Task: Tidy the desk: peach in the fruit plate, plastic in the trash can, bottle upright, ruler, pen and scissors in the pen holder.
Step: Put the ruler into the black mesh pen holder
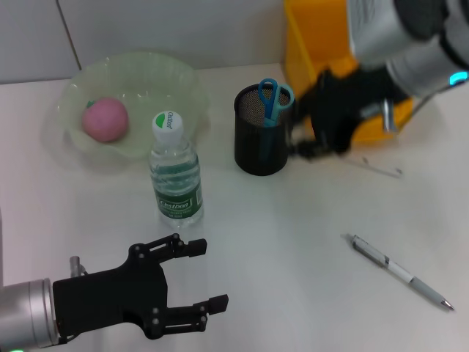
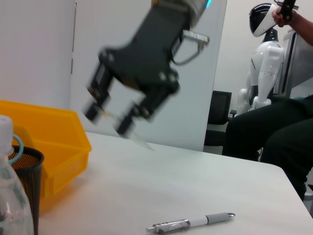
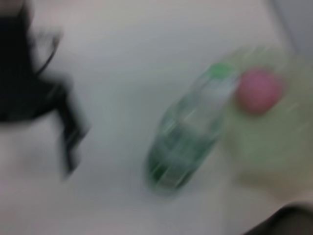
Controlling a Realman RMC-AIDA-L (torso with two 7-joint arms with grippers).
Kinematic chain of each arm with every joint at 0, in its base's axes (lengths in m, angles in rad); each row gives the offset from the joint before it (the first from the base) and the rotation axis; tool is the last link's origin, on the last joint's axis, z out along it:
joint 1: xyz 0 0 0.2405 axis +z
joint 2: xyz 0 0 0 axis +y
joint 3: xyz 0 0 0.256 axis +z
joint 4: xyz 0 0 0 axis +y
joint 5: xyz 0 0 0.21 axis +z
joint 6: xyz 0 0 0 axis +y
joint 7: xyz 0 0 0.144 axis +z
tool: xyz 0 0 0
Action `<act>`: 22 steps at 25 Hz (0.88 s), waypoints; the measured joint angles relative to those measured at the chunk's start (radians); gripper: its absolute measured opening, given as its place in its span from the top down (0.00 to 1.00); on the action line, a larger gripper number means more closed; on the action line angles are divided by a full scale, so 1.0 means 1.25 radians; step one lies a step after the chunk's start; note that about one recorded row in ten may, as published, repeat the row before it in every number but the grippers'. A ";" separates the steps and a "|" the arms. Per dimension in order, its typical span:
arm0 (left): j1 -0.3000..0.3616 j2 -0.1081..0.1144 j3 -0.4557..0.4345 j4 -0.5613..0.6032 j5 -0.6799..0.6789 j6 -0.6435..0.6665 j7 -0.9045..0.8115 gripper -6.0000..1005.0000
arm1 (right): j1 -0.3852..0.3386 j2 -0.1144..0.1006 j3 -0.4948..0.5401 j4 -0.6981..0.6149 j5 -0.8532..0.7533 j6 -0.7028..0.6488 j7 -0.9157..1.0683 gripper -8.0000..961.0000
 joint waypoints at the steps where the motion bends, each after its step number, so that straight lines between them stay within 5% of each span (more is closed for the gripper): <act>1: 0.000 0.000 0.000 0.000 0.000 0.001 0.000 0.16 | 0.000 0.000 0.000 0.000 0.000 0.000 0.000 0.59; 6: 0.000 0.000 -0.002 0.000 0.000 0.007 0.001 0.16 | -0.038 0.000 0.041 -0.024 0.117 0.176 0.094 0.59; 10: 0.000 0.000 -0.004 0.000 0.000 0.011 0.001 0.16 | -0.117 0.001 0.031 0.007 0.303 0.318 -0.002 0.59; 16: -0.002 0.000 -0.002 0.000 0.000 0.011 0.001 0.16 | -0.157 0.002 0.033 0.065 0.443 0.391 -0.108 0.59; 22: -0.003 0.000 -0.003 -0.001 0.000 0.012 0.001 0.16 | -0.221 0.002 0.031 0.228 0.772 0.402 -0.414 0.58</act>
